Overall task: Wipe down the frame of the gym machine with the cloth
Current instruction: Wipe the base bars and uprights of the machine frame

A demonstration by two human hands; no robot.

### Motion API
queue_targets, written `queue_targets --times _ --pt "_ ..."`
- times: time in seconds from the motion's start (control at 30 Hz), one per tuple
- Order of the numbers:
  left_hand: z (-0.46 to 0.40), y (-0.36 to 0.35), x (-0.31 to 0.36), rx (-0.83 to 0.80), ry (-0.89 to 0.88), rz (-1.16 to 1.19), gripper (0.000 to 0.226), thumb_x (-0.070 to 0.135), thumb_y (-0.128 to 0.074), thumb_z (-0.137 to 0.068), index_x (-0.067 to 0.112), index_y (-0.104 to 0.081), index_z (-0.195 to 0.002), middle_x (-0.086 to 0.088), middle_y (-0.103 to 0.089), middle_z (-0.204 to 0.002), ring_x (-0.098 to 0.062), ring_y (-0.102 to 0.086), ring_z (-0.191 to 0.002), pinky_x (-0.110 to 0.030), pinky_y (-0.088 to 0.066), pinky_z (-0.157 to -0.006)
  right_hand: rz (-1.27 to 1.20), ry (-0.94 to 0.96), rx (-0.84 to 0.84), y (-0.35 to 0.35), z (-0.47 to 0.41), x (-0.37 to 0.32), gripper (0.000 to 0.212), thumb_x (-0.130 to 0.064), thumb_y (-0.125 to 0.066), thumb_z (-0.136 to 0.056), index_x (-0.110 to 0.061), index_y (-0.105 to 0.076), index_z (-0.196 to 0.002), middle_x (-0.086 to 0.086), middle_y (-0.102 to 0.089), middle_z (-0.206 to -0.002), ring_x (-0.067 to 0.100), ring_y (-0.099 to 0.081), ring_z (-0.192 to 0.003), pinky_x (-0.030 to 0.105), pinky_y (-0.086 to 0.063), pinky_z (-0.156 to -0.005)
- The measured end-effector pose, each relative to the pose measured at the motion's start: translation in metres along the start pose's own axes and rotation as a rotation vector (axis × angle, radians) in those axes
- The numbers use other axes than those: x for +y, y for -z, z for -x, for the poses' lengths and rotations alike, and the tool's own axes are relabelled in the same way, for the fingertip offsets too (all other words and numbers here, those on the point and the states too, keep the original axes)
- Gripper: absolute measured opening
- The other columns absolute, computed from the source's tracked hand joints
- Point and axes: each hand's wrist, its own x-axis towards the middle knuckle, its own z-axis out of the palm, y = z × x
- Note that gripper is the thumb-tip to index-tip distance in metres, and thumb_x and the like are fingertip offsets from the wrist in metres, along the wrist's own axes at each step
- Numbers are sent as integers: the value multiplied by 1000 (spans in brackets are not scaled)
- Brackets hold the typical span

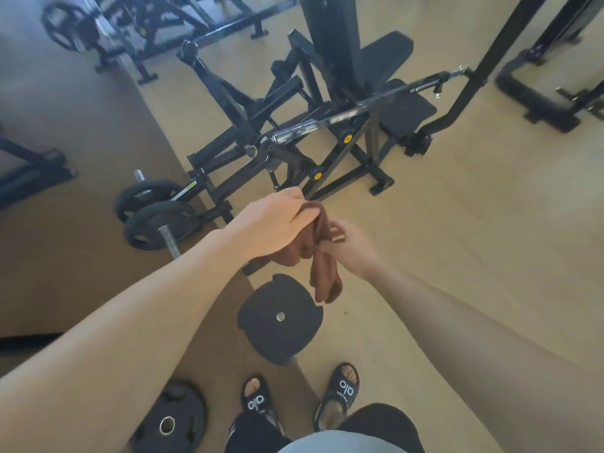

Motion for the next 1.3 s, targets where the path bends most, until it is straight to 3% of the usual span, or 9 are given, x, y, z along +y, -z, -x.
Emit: queue_targets --times 0.1,0.17,0.27,0.43,0.67,0.83,1.03,1.17,1.3 --pt "-5 10 14 31 -42 -24 36 44 -36 -109 22 -63 -114 8 -54 -99 -8 -56 -86 -31 -48 -77 84 28 154 0 5 -9 21 -15 -53 -100 -13 -66 -117 0 -65 -104 22 -61 -97 34 -47 -78" --pt "-9 18 17 65 -32 -54 37 42 -36 -109 23 -63 -126 4 -60 -108 -11 -57 -93 -26 -44 -78 146 31 213 2 7 -14 21 -13 -46 -104 -14 -64 -116 -1 -61 -101 19 -57 -93 26 -43 -74" --pt "-14 28 13 82 -9 -191 42 44 -33 -109 26 -59 -137 -2 -68 -121 -23 -66 -104 -30 -52 -85 190 -42 323 14 6 -16 16 -18 -48 -106 -16 -60 -115 0 -60 -98 18 -59 -87 17 -40 -59" --pt "-22 29 8 112 -8 -352 45 46 -26 -110 26 -57 -136 -1 -70 -115 -24 -68 -100 -37 -56 -86 71 -96 504 50 -1 -26 6 -23 -55 -103 -17 -54 -105 -3 -56 -87 3 -50 -70 18 -34 -52" --pt "-68 17 42 116 15 -102 13 28 -45 -108 20 -53 -116 3 -61 -93 -12 -62 -76 -20 -43 -60 250 -158 400 121 -29 -29 14 -31 -51 -103 -20 -60 -102 -2 -60 -87 16 -59 -79 26 -45 -60" --pt "-125 -11 102 31 41 40 22 14 -62 -97 27 -45 -92 5 -61 -88 -10 -65 -70 -22 -52 -57 -266 -276 254 189 -64 -35 16 -3 -47 -96 -6 -60 -87 14 -57 -75 22 -55 -57 20 -38 -43" --pt "-199 -36 178 -19 240 505 36 18 -68 -91 23 -53 -123 10 -66 -103 -2 -63 -92 -12 -47 -61 -188 -164 226 261 -103 -41 19 -8 -48 -96 -15 -49 -113 9 -66 -89 28 -73 -82 36 -62 -67" --pt "-243 -31 198 140 266 484 37 44 -70 -91 27 -51 -117 15 -66 -101 -2 -64 -92 -27 -56 -79 -218 -84 182 301 -121 -52 26 -6 -48 -97 -15 -53 -121 8 -68 -87 21 -73 -68 34 -63 -68" --pt "-275 -20 208 225 242 277 4 31 -55 -97 28 -56 -94 5 -66 -89 -12 -64 -80 -43 -58 -78 -40 98 203 322 -136 -63 17 -8 -56 -96 -16 -65 -108 7 -70 -101 19 -72 -81 37 -64 -78"
